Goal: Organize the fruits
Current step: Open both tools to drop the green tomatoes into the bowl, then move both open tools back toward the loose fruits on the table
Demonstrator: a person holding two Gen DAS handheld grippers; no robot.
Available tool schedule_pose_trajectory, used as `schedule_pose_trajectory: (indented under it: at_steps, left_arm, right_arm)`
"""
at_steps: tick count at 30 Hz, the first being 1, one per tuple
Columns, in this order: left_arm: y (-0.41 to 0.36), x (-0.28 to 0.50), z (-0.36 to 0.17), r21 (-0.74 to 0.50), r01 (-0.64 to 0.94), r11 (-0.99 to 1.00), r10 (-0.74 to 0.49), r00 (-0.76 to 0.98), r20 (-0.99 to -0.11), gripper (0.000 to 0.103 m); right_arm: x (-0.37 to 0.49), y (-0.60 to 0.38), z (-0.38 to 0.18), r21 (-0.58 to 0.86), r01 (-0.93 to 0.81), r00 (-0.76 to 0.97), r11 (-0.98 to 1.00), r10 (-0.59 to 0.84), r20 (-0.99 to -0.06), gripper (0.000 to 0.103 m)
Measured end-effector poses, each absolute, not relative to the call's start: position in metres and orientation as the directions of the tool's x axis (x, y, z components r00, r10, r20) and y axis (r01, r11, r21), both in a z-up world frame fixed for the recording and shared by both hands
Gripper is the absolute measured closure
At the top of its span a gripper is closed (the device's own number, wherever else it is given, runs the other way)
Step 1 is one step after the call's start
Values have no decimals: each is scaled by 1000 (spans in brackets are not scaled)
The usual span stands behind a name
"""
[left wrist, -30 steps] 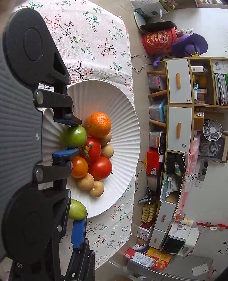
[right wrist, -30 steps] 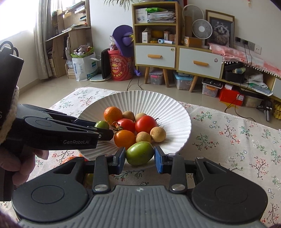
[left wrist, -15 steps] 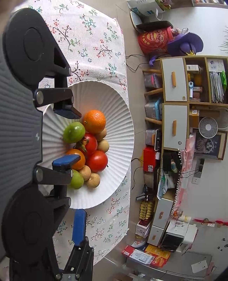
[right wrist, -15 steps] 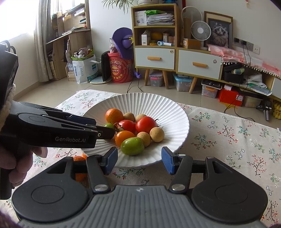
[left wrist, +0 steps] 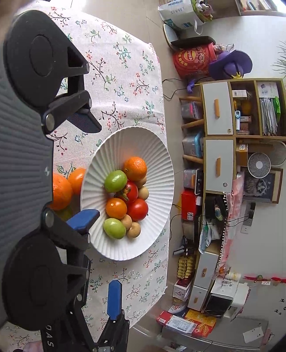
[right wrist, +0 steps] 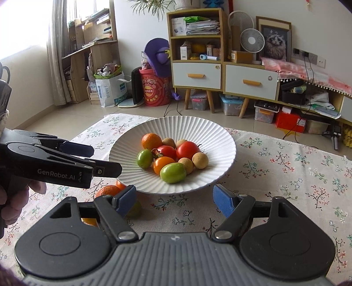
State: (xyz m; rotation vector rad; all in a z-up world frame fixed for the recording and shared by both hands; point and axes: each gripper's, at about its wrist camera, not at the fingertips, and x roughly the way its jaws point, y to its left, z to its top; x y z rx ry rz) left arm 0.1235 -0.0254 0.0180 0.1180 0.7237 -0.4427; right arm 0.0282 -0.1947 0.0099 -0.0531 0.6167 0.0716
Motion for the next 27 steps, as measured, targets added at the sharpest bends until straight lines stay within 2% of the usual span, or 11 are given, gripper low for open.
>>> schedule_pose_trajectory:
  at_steps: [8,13,17,27]
  left_arm:
    - [-12,108,24,-41,427,903,-349,674,-651,11]
    - [-8,98,22,-27,429,903,-341,678,-651,5]
    - [-3,89,16,-9,431,902,-329,673,-662,5]
    - [7,77,3,26,452,892,-309,650,-695,5]
  right_arm:
    - [17,-182,7,-17,-131,799,991,96,-594,16]
    - [10,-177,3,-19,-150,788,988,108,-606,13]
    - [7,-175,-2,-31,-154,783,988,103,-614,7]
    - [0,-175,-12,-39,-155,764,987,95,-638,3]
